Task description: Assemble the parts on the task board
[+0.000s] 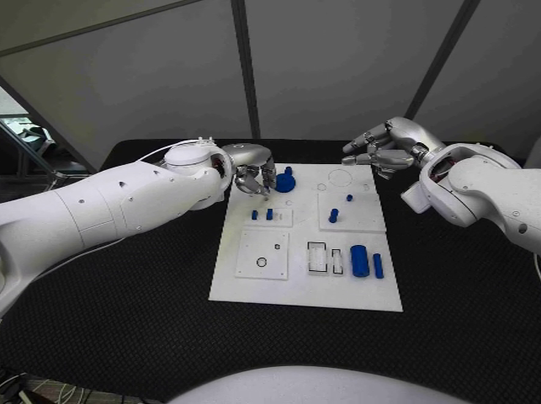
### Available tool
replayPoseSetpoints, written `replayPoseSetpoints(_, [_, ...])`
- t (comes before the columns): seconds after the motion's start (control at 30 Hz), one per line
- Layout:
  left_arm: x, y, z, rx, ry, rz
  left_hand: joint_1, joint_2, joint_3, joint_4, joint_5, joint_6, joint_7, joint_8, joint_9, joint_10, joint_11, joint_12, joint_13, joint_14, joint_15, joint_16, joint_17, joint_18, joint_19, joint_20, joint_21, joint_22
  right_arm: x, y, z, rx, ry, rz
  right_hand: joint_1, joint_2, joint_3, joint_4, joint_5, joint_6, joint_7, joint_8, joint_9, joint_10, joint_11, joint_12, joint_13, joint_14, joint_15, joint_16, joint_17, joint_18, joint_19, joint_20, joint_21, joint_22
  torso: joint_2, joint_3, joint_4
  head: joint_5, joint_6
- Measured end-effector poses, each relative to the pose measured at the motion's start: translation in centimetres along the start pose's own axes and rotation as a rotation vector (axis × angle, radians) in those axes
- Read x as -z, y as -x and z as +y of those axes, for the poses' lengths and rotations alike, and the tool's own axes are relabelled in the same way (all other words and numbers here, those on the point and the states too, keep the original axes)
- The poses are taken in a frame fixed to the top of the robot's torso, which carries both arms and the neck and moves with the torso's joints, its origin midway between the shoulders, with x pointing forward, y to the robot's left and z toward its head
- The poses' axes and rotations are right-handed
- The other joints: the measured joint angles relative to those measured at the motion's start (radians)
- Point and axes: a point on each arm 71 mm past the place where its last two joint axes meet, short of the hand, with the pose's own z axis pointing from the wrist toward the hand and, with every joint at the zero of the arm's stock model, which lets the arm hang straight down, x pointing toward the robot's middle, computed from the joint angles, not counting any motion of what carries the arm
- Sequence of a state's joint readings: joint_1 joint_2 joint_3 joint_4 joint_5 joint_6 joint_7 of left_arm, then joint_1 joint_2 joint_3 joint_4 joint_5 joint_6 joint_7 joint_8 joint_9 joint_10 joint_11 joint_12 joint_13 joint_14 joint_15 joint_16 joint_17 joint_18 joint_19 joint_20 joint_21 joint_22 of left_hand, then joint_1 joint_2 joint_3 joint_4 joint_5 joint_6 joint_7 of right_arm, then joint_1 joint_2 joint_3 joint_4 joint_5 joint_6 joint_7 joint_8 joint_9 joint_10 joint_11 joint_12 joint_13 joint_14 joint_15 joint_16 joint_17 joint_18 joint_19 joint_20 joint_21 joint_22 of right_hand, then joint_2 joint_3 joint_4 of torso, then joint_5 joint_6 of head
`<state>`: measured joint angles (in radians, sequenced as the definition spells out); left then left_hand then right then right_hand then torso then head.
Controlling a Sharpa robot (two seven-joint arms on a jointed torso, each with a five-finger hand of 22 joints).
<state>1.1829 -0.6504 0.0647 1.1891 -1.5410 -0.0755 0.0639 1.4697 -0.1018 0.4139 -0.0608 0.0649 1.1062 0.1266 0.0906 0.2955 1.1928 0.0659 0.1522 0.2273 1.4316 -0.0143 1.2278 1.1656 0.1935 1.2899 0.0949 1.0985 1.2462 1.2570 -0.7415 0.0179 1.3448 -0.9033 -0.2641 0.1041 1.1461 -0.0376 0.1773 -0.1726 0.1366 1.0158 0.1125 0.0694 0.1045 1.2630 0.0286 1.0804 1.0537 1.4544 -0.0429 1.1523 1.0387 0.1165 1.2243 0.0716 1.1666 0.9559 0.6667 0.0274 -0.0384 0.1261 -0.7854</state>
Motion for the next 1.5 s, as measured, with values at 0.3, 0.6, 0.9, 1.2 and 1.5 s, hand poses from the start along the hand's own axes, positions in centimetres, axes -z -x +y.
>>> replayPoseSetpoints(0.3, [0.4, -0.1, 0.5, 0.015, 0.014, 0.007, -0.009, -0.001, 0.0, 0.0, -0.001, 0.0, 0.0, -0.004, -0.004, 0.003, -0.003, -0.003, -0.003, 0.0, 0.0, 0.0, -0.006, 0.0, 0.0, 0.0, 0.0, 0.001, 0.0, 0.1, -0.1, 0.0, -0.001, -0.001, 0.0, 0.0, 0.0, 0.0, 0.0, 0.0, 0.0, 0.0, 0.0, 0.0, 0.0, 0.0, 0.0, 0.0, 0.0, 0.0, 0.0, 0.0, 0.0, 0.0, 0.0, 0.0, 0.0, 0.0004, -0.0001, 0.0, -0.001])
replayPoseSetpoints(0.6, [0.2, -0.3, 0.4, 0.022, 0.015, 0.013, -0.009, -0.001, 0.0, 0.0, -0.001, 0.0, 0.0, -0.004, -0.003, 0.003, -0.003, -0.006, -0.003, 0.0, 0.0, 0.0, -0.006, 0.0, 0.0, 0.0, 0.0, 0.001, 0.0, 0.0, 0.0, 0.0, -0.001, -0.001, 0.0, 0.0, 0.003, -0.003, 0.0, 0.0, 0.0, 0.0, 0.0, 0.0, 0.0, 0.004, 0.001, 0.0, 0.0, 0.0, 0.001, 0.0, 0.004, -0.004, 0.0, 0.0, 0.0, 0.0014, -0.0009, -0.002, -0.001])
replayPoseSetpoints(0.9, [0.0, -0.6, 0.3, 0.028, 0.012, 0.023, -0.009, -0.001, 0.0, 0.0, -0.001, 0.0, 0.0, -0.004, -0.003, 0.003, -0.003, -0.006, -0.002, 0.0, 0.0, 0.0, -0.006, 0.0, 0.0, 0.0, 0.0, 0.001, 0.0, 0.0, 0.0, 0.0, 0.0, 0.0, 0.0, 0.0, 0.003, -0.003, 0.0, 0.0, 0.0, 0.0, 0.001, 0.0, 0.0, 0.004, 0.001, 0.0, 0.0, 0.0, 0.002, 0.0, 0.004, -0.004, 0.0, 0.0, 0.0, 0.0008, -0.0011, -0.003, -0.002])
replayPoseSetpoints(1.2, [-0.2, -0.7, 0.1, 0.031, 0.011, 0.033, -0.015, -0.006, 0.0, 0.0, -0.001, 0.0, 0.0, -0.004, -0.004, 0.003, -0.003, -0.007, -0.002, 0.0, 0.0, 0.0, -0.007, 0.0, 0.0, 0.0, 0.0, 0.001, 0.0, 0.0, 0.0, 0.0, 0.0, 0.0, 0.0, 0.0, 0.003, -0.003, 0.0, 0.0, 0.0, 0.0, 0.001, 0.0, 0.0, 0.004, 0.001, 0.0, 0.0, 0.0, 0.002, 0.0, 0.004, -0.004, 0.0, 0.0, 0.0, 0.0005, -0.001, -0.003, -0.005])
replayPoseSetpoints(1.5, [-0.3, -1.1, 0.1, 0.033, 0.014, 0.046, -0.014, -0.006, 0.0, 0.0, -0.001, 0.0, 0.0, -0.004, -0.005, 0.003, -0.003, -0.011, -0.002, 0.0, 0.0, 0.0, -0.009, 0.0, 0.0, 0.0, 0.0, 0.001, 0.0, 0.0, 0.0, 0.0, 0.0, 0.0, 0.0, 0.0, 0.003, -0.003, 0.0, 0.0, 0.0, 0.0, 0.0, 0.0, 0.0, 0.004, 0.001, 0.0, 0.0, 0.0, 0.001, 0.0, 0.004, -0.004, 0.0, 0.0, 0.0, 0.0004, -0.001, -0.003, -0.007])
